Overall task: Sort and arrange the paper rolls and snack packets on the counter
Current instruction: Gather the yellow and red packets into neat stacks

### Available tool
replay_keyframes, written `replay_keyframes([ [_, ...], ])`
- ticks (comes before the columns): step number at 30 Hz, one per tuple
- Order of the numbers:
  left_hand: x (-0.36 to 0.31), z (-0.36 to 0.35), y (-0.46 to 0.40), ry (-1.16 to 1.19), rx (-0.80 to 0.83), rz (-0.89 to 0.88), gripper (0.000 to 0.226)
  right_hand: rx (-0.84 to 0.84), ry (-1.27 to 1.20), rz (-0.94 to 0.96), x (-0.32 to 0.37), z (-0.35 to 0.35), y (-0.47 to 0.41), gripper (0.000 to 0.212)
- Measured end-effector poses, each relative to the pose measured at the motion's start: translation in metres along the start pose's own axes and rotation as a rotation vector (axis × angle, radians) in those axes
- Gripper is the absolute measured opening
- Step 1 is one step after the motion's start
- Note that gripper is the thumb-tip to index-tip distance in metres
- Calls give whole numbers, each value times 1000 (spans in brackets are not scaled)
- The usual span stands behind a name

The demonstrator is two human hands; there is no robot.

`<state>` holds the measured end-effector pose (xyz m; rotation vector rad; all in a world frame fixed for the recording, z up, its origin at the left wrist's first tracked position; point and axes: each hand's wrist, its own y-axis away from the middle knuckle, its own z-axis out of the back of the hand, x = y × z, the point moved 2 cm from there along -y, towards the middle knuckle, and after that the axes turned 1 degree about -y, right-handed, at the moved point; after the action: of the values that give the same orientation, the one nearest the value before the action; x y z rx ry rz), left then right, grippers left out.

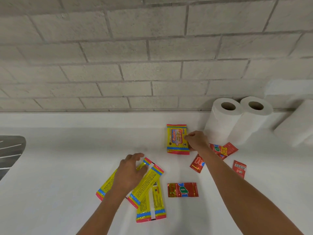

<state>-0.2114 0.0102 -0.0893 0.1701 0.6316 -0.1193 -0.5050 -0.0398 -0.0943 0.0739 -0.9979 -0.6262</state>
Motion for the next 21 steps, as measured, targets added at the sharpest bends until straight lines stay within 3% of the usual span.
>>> replay_keyframes([
  [4,-1,-8,24,-223,49,-14,67,-15,26,14,1,5,18,42],
  [9,-4,-22,43,-427,64,-39,80,-21,3,45,-3,11,47,41],
  [16,-9,-18,45,-463,38,-70,60,-6,-58,81,-13,15,85,38],
  [21,-15,-4,45,-378,-118,-124,36,23,-115,105,-15,19,103,38],
])
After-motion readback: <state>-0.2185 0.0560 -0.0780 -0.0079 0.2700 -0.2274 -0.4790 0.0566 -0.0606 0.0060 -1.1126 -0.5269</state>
